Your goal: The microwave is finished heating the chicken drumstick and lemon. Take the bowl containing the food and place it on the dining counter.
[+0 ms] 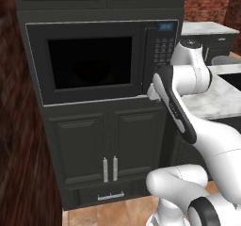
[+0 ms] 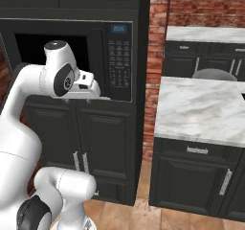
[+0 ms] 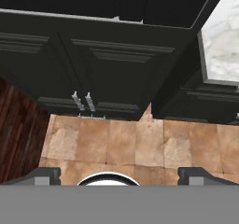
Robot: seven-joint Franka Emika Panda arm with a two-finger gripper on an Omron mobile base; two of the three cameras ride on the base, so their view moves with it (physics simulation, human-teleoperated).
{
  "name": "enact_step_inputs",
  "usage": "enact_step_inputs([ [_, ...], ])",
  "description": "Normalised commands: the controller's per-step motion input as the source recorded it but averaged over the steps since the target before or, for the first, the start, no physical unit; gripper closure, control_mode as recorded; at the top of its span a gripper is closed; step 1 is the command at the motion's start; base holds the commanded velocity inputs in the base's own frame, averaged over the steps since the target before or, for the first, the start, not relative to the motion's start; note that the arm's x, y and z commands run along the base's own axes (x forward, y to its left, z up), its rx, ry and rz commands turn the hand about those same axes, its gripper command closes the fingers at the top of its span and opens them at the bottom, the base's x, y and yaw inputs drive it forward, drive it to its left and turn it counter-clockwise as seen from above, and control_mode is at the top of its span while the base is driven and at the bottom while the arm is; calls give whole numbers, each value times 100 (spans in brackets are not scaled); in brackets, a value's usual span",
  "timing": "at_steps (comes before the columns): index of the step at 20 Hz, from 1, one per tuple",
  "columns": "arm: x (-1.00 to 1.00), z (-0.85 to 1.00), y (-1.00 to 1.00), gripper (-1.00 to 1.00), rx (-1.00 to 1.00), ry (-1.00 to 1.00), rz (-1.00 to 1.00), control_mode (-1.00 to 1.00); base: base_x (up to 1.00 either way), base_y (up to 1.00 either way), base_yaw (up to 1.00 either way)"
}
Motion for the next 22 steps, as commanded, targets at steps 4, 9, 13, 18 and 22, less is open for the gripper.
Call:
enact_step_inputs([
  [4,0,0,-2,-100,0,-2,0,-100,0,0,0],
  [9,0,4,0,-100,0,-15,0,-100,0,0,0],
  [13,10,18,-2,-100,3,-28,0,-100,0,0,0],
  [18,37,30,0,-100,7,-24,-3,-100,0,0,0],
  [22,44,40,0,-100,7,-17,-6,-100,0,0,0],
])
